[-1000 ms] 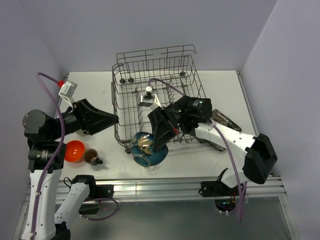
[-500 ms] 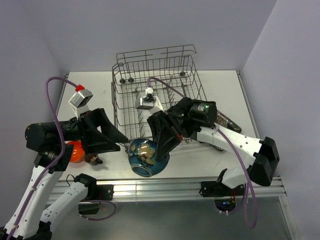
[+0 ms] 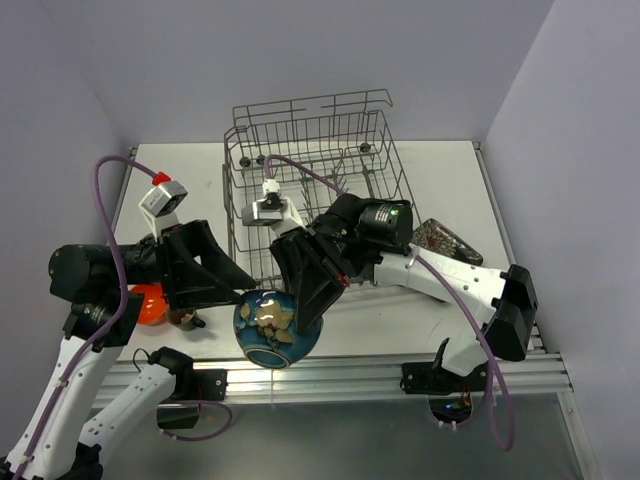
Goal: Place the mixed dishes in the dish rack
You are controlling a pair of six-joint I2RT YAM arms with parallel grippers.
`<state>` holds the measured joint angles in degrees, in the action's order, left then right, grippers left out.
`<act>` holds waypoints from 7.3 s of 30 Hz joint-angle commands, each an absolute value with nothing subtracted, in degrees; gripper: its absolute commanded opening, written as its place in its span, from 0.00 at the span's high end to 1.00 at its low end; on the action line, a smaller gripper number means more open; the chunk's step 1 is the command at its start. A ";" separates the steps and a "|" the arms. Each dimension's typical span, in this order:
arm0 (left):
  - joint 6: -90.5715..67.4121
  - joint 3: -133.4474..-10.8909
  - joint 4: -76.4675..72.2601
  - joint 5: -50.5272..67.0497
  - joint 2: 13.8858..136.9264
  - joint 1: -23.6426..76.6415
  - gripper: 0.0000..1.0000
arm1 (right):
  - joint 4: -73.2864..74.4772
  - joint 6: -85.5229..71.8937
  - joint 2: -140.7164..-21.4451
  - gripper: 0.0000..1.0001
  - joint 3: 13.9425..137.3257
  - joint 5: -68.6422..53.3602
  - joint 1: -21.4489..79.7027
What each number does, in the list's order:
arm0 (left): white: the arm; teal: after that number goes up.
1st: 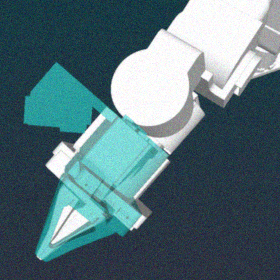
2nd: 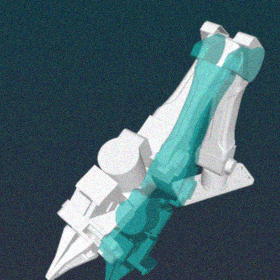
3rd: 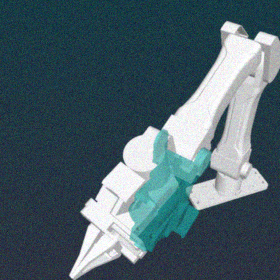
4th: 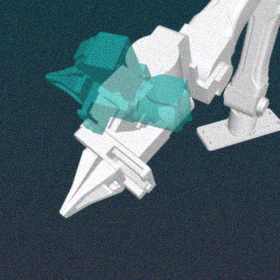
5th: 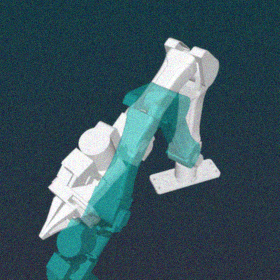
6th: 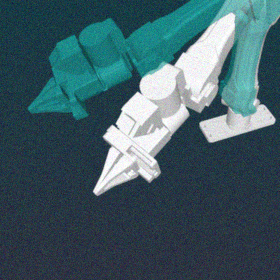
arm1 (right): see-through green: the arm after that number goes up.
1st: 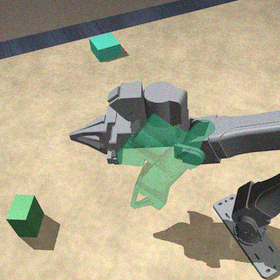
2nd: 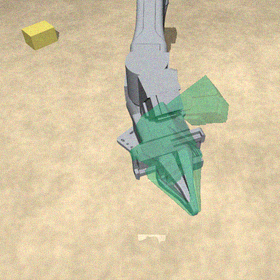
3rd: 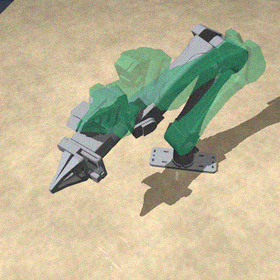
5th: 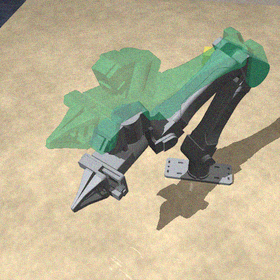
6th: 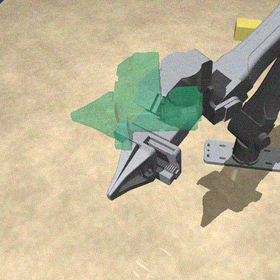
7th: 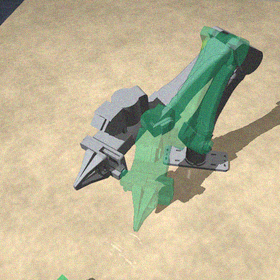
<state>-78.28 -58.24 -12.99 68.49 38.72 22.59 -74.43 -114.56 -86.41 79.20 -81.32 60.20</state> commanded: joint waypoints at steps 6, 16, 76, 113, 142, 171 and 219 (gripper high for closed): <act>-84.98 -60.29 -19.15 71.63 35.34 22.94 0.43 | -100.99 -135.26 -90.61 1.00 89.38 -75.94 61.87; -106.07 -59.59 -38.30 71.46 32.43 23.64 0.46 | -100.99 -135.44 -93.25 1.00 92.46 -75.32 65.04; -135.78 -53.54 -74.34 59.60 33.31 24.26 1.00 | -99.84 -136.49 -110.30 1.00 113.02 -71.19 68.73; -137.02 -44.21 -49.64 72.33 35.07 25.31 1.00 | -99.41 -134.47 -116.98 0.97 112.50 -76.29 68.20; -134.48 -48.95 -46.05 71.81 35.16 25.75 1.00 | -98.44 -134.03 -116.37 0.66 112.50 -75.23 68.56; -100.75 -53.96 -16.62 69.96 38.84 25.84 1.00 | -32.31 -72.02 -86.06 0.00 81.21 -69.26 44.23; -13.62 -91.67 39.73 86.48 104.85 18.90 1.00 | 49.66 -26.01 -55.28 0.00 77.08 -29.35 23.73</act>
